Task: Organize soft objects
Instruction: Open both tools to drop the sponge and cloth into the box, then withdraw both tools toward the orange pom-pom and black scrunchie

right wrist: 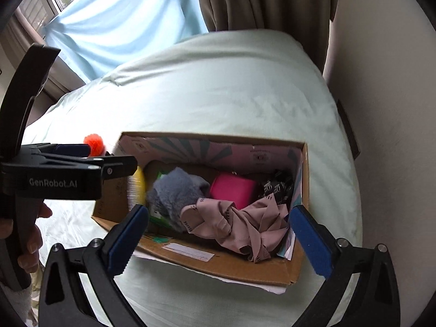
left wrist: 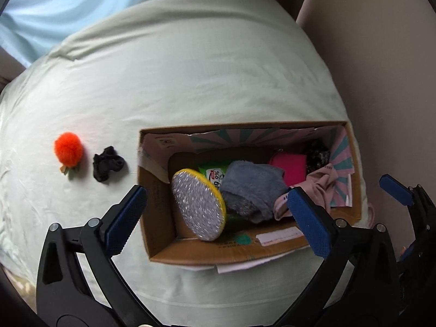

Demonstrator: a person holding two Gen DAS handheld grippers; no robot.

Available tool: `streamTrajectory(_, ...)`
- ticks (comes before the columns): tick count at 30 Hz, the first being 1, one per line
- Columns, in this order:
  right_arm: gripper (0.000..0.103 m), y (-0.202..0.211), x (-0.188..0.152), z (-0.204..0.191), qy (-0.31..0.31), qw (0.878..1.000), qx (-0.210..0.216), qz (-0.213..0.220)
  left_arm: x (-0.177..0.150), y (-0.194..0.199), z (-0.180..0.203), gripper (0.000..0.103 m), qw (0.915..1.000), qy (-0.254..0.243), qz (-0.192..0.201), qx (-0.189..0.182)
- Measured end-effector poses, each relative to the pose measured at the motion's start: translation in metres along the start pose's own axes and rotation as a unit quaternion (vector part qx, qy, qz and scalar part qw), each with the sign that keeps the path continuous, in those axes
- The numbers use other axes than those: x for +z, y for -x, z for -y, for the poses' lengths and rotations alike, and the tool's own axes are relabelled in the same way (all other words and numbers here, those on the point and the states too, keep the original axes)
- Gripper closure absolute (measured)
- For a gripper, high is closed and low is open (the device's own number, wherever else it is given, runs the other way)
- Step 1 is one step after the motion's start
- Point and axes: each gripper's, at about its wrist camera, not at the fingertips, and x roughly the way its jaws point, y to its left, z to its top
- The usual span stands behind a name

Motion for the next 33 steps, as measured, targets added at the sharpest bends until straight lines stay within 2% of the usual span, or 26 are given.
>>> streamTrajectory(8,0.000,0.052,0.004,-0.030,0.007,0.999,-0.011,0.036,-0.018,0.069,-0.016,0.000,0.9983,0.007,0.055,-0.016)
streamTrajectory(14,0.000,0.098,0.009,-0.065,0.013,0.998,-0.015,0.061,-0.039,0.133,-0.044,0.000,0.9944,0.016,0.101,-0.025)
streamTrajectory(21,0.000,0.143,0.014,-0.120,0.012,0.996,-0.012,0.092,-0.065,0.201,-0.098,0.000,0.9877,0.033,0.152,-0.021)
streamTrajectory(25,0.000,0.163,0.014,-0.160,0.012,0.994,-0.009,0.109,-0.083,0.235,-0.139,0.000,0.9832,0.044,0.177,-0.004)
streamTrajectory(33,0.000,0.180,0.009,-0.235,0.004,0.991,-0.010,0.135,-0.111,0.271,-0.215,0.000,0.9758,0.059,0.210,0.015)
